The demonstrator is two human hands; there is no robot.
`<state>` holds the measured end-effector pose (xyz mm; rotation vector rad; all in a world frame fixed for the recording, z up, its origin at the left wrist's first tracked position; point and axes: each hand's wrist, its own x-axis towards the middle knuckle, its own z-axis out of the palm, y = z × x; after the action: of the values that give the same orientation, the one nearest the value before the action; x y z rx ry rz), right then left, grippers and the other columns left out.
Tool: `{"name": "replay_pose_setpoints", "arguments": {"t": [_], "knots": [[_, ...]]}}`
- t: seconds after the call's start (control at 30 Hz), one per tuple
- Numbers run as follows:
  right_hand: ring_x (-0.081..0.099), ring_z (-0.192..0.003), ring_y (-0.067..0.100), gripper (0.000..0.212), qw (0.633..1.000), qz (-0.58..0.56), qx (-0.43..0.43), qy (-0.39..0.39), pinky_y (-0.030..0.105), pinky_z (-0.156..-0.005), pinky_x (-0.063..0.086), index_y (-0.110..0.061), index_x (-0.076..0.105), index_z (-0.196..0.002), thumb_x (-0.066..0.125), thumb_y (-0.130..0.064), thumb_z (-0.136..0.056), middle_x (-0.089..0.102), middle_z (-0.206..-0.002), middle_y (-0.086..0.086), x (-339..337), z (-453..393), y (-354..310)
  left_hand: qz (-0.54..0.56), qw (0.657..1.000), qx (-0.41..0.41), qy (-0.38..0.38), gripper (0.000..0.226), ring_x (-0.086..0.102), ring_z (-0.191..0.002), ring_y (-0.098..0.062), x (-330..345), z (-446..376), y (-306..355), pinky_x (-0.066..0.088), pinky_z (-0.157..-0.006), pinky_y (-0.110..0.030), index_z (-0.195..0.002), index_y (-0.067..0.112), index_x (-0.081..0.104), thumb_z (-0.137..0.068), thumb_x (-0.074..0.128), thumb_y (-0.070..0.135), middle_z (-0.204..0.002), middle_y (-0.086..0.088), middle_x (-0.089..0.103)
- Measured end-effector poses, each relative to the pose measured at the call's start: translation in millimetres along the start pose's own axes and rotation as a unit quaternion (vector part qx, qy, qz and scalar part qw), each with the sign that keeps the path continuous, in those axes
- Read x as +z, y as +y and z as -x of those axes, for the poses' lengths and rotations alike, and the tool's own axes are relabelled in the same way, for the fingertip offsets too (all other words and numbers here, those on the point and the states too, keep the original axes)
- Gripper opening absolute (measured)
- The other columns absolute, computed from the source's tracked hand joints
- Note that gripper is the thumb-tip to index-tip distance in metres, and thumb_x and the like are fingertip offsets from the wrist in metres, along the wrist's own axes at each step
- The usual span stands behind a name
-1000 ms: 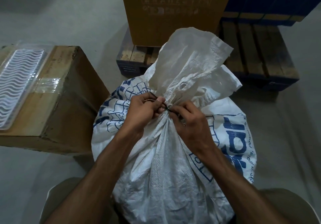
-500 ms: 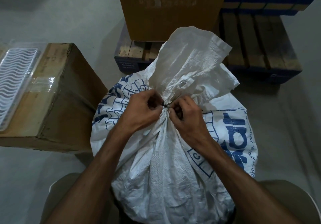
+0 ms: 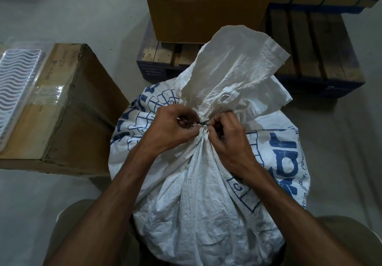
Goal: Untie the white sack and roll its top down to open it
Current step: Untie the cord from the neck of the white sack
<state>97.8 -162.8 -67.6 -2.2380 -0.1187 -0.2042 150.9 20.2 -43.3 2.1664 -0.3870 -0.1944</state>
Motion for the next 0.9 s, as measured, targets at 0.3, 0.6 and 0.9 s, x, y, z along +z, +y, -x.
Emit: {"name": "replay_pose_setpoints", "arguments": {"t": [0.3,0.6,0.9], "knots": [[0.054,-0.085,0.015,0.009,0.998,-0.045,0.024,-0.027,0.020,-0.075,0.041,-0.011,0.058,-0.091,0.064,-0.008,-0.097,0.054,-0.096,0.002,-8,2,4,-0.051,0.993,0.101,0.037,0.017,0.068,-0.069,-0.010,9,4,-6,0.060,-0.062,-0.035,-0.093,0.019,0.080,-0.083,0.078,0.032,-0.082,0.005,0.072],[0.053,-0.084,0.009,0.011,0.997,-0.058,0.037,-0.016,0.013,-0.073,0.038,-0.010,0.058,-0.089,0.065,-0.002,-0.093,0.055,-0.095,0.002,-8,0,1,0.021,0.996,0.010,0.089,0.004,0.068,-0.064,-0.011,17,6,2,0.061,-0.062,-0.037,-0.084,0.020,0.080,-0.084,0.077,0.021,-0.074,0.010,0.074],[0.053,-0.084,0.005,0.010,0.998,-0.042,0.035,-0.009,0.012,-0.072,0.038,-0.009,0.060,-0.089,0.068,-0.004,-0.092,0.056,-0.093,0.002,-8,2,3,-0.069,0.989,0.113,0.069,0.008,0.068,-0.067,-0.009,15,10,1,0.059,-0.061,-0.033,-0.092,0.022,0.078,-0.085,0.075,0.024,-0.083,0.008,0.071]]}}
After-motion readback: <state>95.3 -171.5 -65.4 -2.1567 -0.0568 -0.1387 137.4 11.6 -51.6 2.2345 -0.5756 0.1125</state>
